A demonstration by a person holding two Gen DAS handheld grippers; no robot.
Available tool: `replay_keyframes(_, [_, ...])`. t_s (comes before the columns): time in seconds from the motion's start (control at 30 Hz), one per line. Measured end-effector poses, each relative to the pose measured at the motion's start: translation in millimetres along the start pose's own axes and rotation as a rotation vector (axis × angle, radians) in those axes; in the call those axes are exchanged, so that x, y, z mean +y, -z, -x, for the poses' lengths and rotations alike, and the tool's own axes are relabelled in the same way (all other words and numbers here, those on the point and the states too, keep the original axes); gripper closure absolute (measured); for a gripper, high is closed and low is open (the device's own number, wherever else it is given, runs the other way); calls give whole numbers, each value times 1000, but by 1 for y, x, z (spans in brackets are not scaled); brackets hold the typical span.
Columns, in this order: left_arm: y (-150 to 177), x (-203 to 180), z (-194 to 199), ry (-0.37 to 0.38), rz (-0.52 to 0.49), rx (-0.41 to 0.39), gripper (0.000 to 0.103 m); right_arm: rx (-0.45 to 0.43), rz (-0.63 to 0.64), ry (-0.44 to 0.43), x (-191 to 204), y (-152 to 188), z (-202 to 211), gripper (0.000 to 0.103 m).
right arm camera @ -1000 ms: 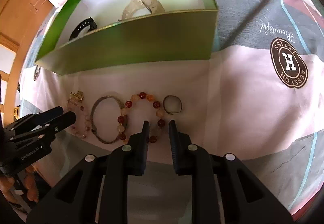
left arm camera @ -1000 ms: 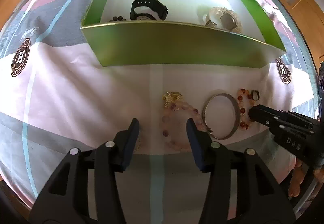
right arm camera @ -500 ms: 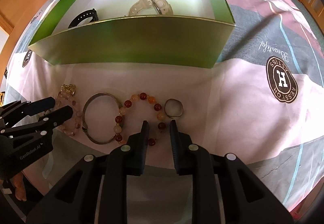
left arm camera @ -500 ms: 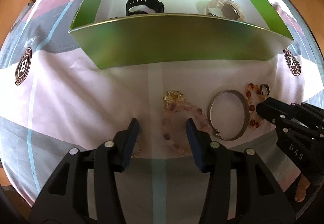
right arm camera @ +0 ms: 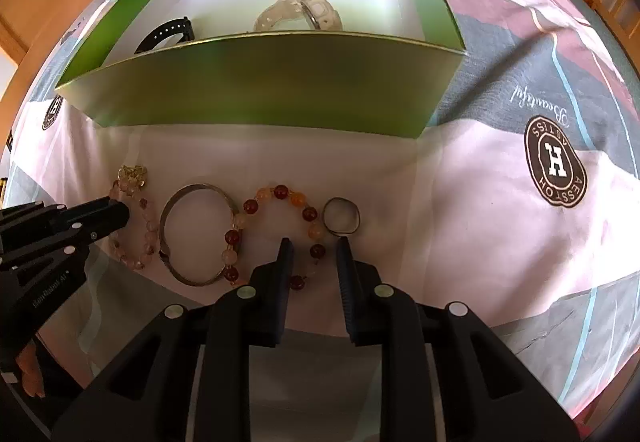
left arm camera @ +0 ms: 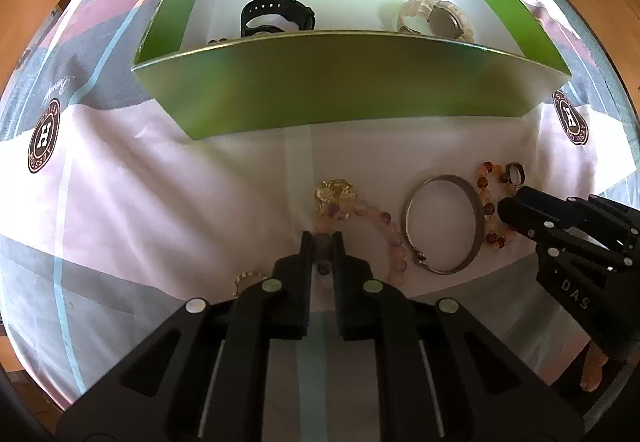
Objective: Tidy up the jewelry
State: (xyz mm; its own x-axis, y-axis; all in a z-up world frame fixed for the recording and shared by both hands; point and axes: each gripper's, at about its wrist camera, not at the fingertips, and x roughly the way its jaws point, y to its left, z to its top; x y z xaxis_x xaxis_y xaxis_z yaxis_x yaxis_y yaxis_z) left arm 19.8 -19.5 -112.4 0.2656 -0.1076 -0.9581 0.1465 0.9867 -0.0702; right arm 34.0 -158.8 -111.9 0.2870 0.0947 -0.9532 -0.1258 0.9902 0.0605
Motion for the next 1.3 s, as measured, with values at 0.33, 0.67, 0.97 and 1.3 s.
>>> replay_keyframes(0.33, [-8, 21, 35, 45, 26, -117, 95, -143, -16, -70, -3, -2, 35, 96])
replay_keyframes(0.67, [-12, 30, 76, 104, 65, -268, 95, -436, -30, -167, -8, -1, 96, 96])
replay_keyframes(0.97, [-21, 26, 114, 68, 69, -446, 95, -486, -43, -193, -10, -14, 107, 96])
replay_keyframes(1.3, [-30, 17, 108, 109, 106, -432, 95, -497, -68, -243, -4, -23, 109, 96])
